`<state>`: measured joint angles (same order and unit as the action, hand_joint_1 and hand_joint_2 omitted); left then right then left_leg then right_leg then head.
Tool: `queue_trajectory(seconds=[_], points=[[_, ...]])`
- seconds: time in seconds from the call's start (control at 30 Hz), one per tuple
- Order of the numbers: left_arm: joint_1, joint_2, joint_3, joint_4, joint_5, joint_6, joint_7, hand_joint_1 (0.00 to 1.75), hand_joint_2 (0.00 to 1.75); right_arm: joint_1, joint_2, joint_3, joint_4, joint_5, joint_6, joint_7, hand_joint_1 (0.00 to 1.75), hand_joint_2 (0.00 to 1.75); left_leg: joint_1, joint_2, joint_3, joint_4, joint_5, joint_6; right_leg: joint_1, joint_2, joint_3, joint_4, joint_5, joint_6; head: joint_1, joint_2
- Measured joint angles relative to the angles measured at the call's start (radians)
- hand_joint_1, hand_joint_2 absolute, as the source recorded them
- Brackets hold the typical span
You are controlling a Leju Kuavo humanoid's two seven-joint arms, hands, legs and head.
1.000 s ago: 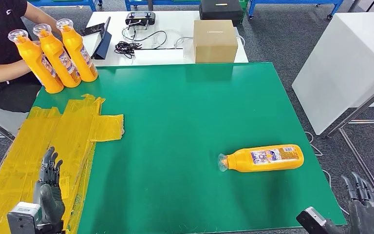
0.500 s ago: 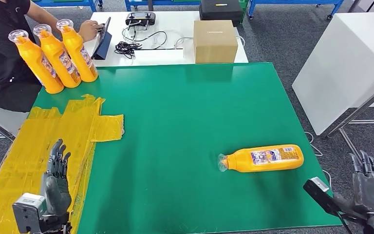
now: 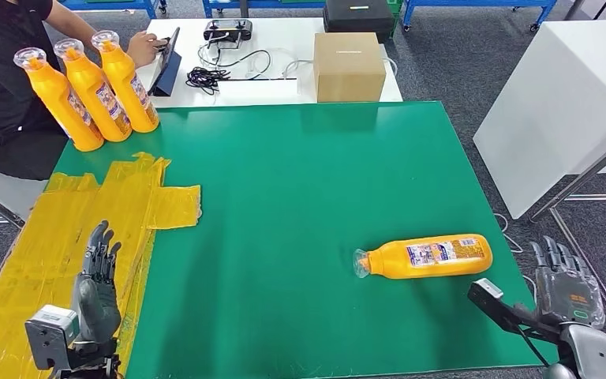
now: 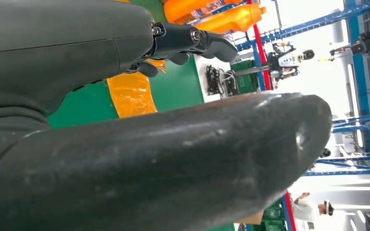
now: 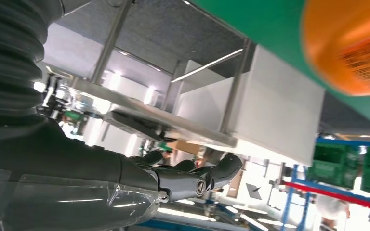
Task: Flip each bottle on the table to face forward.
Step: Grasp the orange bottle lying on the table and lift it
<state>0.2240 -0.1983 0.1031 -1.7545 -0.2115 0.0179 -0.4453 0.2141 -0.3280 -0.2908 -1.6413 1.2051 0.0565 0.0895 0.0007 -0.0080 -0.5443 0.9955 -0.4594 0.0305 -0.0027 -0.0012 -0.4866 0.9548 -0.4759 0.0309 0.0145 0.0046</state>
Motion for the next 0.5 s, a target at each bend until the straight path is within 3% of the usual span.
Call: queue_trajectory(seconds=[0.5], points=[[-0.012,0.01,-0.02,0.007,0.013,0.0,0.015,0.0,0.0,-0.072,-0.036,0.132,0.069,-0.024,-0.013,0.034,0.0,1.75,0.0,0.0,0.0,0.0,0.0,0.0,0.0,0.0,0.0,0.0,0.0,0.0,0.0,0.0]])
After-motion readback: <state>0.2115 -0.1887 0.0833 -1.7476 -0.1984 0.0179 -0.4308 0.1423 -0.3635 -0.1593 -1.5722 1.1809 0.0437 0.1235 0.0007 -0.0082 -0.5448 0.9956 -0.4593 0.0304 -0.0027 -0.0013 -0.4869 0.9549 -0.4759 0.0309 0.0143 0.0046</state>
